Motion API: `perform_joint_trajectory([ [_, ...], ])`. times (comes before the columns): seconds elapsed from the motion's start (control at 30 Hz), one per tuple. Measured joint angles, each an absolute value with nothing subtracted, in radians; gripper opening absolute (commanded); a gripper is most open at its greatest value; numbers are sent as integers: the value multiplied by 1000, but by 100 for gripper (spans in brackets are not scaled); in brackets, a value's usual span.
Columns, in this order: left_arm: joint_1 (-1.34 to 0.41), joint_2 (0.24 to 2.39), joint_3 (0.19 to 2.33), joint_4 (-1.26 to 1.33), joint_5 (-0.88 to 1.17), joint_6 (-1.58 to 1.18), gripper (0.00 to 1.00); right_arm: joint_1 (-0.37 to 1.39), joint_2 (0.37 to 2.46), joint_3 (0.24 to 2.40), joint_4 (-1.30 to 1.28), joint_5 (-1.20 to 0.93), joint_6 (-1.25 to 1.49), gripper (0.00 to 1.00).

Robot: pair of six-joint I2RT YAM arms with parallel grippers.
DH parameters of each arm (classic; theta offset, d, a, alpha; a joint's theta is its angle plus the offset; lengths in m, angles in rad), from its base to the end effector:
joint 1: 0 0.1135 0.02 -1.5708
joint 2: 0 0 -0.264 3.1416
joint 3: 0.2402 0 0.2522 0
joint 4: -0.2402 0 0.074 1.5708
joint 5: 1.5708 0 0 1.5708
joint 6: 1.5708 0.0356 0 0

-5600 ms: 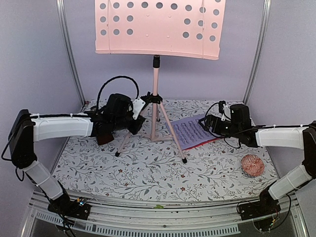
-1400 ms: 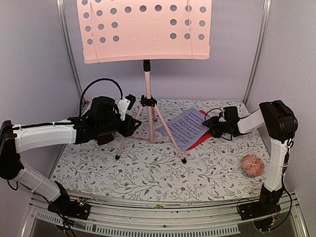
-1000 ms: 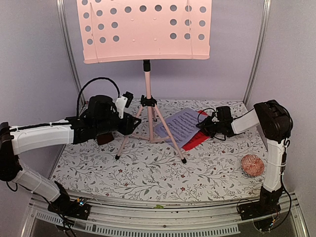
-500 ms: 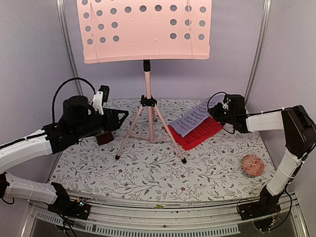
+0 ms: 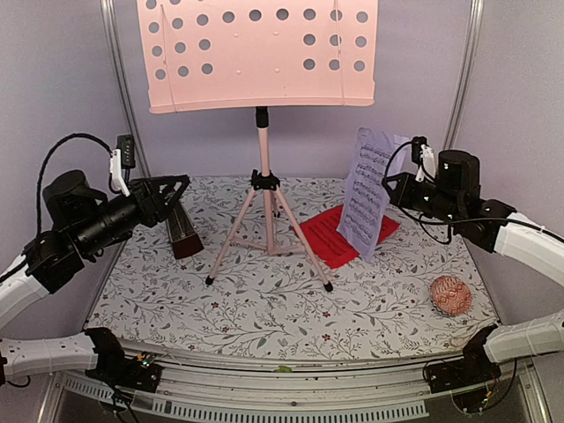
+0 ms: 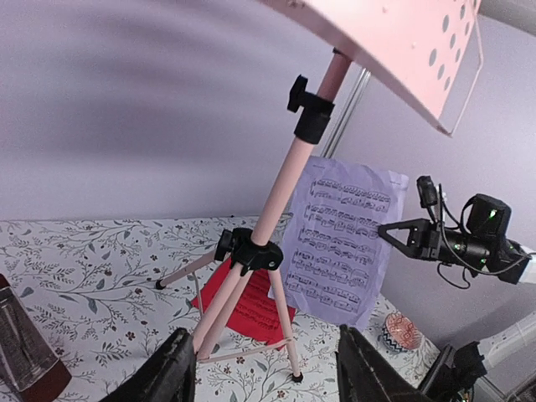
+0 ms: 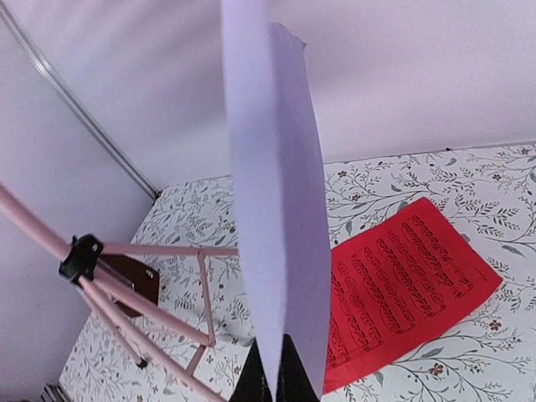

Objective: Set up the instrument practice props

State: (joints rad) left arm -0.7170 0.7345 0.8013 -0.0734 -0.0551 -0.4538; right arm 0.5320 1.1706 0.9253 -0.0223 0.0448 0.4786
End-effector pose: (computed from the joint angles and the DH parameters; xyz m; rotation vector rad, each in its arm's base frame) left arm 0.1325 -0.1129 0.3659 0.1713 1.6371 -0.8654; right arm 0.2378 0.1381 0.3264 -0.0182 1.8905 0.6609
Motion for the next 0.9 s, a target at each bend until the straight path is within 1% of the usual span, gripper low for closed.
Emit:
perform_joint_trajectory([
  [0.17, -717, 722, 900, -94, -35, -434, 56, 665, 1033, 977, -233, 34, 384, 0],
  [0.33, -718, 756, 1061, -116, -35, -408, 53, 753, 979, 1077, -403, -52, 303, 0],
  [0.53, -718, 817, 1208, -120, -58, -381, 53, 818, 974, 1166, -553, -196, 212, 0],
  [0.7, -718, 900, 1298, -127, -88, -354, 49, 844, 985, 1203, -643, -318, 167, 0],
  [0.9, -718, 996, 1386, -143, -143, -316, 44, 921, 1061, 1381, -677, -408, 127, 0],
])
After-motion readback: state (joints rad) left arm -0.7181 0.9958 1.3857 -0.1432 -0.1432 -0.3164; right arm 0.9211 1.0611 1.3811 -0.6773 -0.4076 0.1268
